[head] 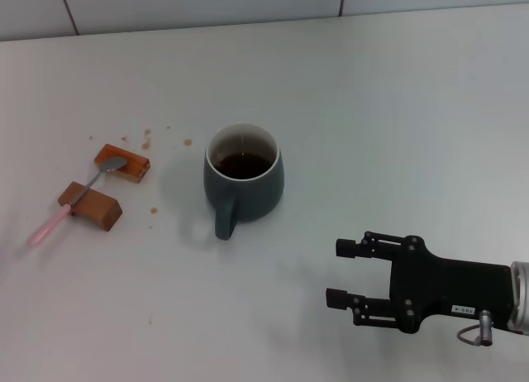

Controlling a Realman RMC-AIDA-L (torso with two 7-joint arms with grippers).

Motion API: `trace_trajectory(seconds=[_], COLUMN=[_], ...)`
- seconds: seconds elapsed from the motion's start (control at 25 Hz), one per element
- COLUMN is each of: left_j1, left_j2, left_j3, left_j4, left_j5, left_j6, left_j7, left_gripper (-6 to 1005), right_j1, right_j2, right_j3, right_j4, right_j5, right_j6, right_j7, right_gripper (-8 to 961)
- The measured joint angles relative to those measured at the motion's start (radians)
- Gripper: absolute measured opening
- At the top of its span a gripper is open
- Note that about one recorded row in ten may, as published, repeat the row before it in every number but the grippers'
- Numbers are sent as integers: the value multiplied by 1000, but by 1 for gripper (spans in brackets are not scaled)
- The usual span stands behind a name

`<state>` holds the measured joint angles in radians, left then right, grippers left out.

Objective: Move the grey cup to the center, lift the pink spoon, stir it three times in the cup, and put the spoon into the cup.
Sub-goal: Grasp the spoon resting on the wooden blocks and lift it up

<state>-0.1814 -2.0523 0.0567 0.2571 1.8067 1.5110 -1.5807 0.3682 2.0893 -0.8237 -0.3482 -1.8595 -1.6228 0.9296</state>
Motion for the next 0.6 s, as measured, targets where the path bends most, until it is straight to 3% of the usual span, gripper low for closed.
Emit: trace_trajectory(seconds=[0.6], left_j1=[13], left_j2=[-4], left_j3=[0], left_j4=[-7], left_j5=[61], left_j6=[-29], left_j7=[-67], left_gripper=[799], right_j1=[2], right_j2=[0], right_j3=[0], right_j4=[-7], right_j5=[-4], right_j6=[0], right_j7=[0], right_gripper=[745])
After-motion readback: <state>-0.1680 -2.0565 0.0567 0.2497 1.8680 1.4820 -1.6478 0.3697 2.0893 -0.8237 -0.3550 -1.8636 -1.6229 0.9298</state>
